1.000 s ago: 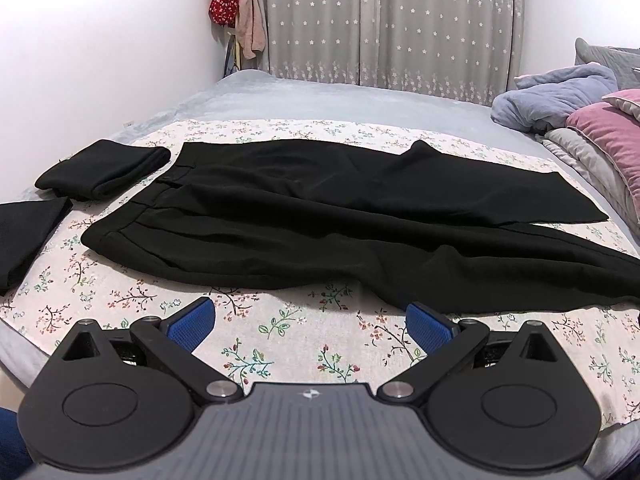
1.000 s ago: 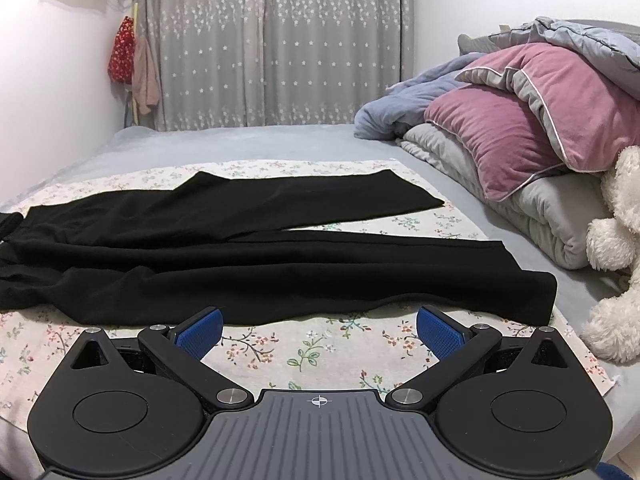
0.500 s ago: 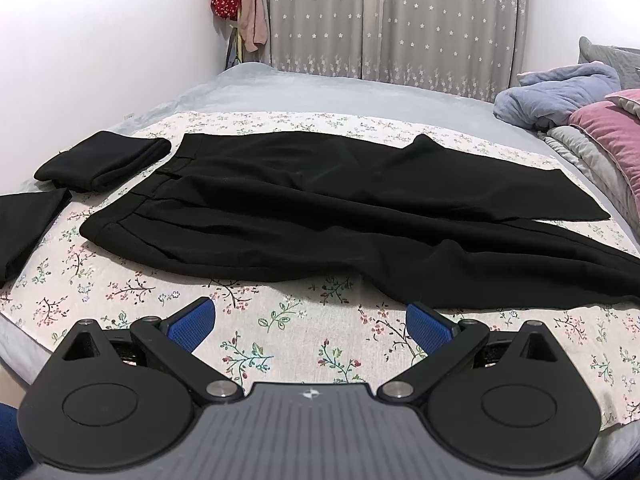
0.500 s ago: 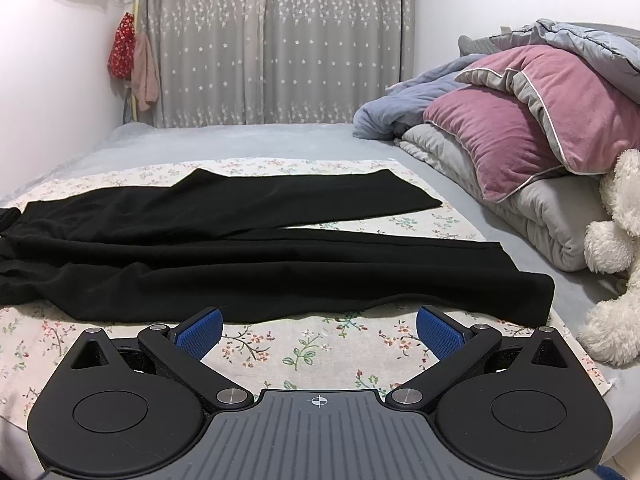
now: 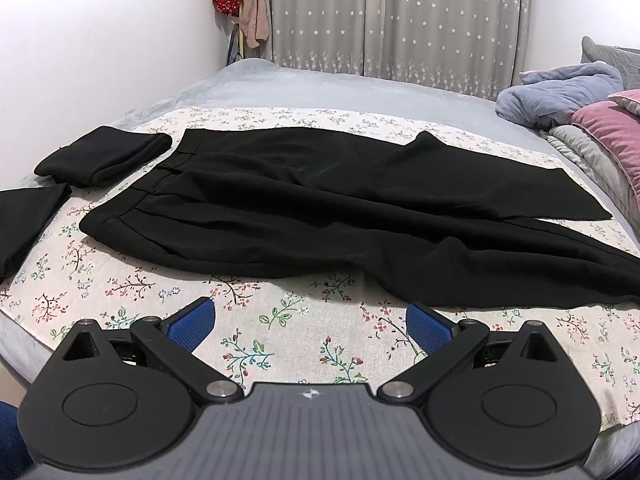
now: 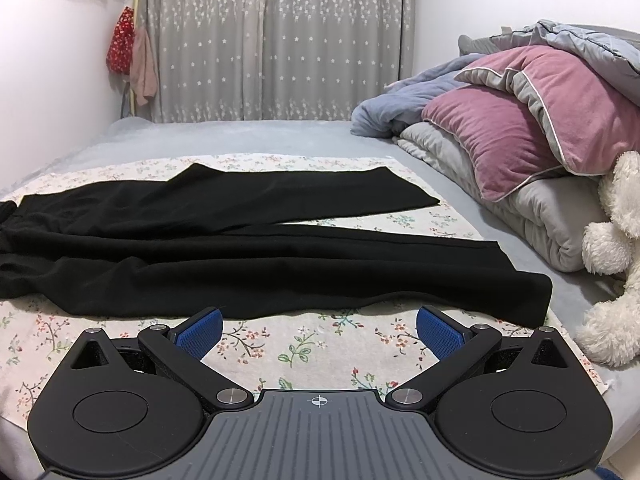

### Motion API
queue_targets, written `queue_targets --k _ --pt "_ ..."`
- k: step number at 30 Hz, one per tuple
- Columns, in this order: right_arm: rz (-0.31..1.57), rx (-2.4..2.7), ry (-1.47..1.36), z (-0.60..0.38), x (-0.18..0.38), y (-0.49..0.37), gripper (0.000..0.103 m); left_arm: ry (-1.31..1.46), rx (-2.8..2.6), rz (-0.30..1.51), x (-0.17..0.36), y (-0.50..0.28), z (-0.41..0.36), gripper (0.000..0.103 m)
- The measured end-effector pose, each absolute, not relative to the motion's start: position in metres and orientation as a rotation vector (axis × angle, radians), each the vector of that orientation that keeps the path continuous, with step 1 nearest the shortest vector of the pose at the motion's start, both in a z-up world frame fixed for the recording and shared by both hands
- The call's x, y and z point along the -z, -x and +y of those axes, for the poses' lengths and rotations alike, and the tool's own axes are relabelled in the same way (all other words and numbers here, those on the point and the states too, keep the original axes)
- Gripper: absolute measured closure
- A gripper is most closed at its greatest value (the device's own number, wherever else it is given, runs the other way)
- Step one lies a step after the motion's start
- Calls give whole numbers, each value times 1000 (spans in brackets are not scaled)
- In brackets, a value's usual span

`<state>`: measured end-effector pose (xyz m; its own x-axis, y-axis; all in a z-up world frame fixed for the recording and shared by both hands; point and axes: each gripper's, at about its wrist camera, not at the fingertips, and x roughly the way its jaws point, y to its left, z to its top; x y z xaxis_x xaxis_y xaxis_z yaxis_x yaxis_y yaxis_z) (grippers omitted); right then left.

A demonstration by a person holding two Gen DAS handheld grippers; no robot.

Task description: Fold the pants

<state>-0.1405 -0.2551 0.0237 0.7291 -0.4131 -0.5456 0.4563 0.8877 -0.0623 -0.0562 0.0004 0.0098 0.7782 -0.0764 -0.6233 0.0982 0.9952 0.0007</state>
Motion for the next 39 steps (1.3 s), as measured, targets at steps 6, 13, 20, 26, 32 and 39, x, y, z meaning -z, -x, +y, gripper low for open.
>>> queue_targets --k 6,13,20,26,32,39 --pt "601 485 -77 -257 -19 136 0 -14 87 703 -6 47 5 0" --pt "669 485 -253 -291 -8 124 0 104 -1 761 1 13 46 0" --pt "726 570 -559 -351 12 112 0 302 -103 848 13 -34 109 0" --pt "731 757 -751 -413 27 110 4 443 -200 908 18 -80 161 0" --pt "736 987 -699 -469 26 119 35 540 -290 937 47 -113 194 0" --pt "683 954 -723 -494 26 124 99 497 -307 868 44 -133 188 78"
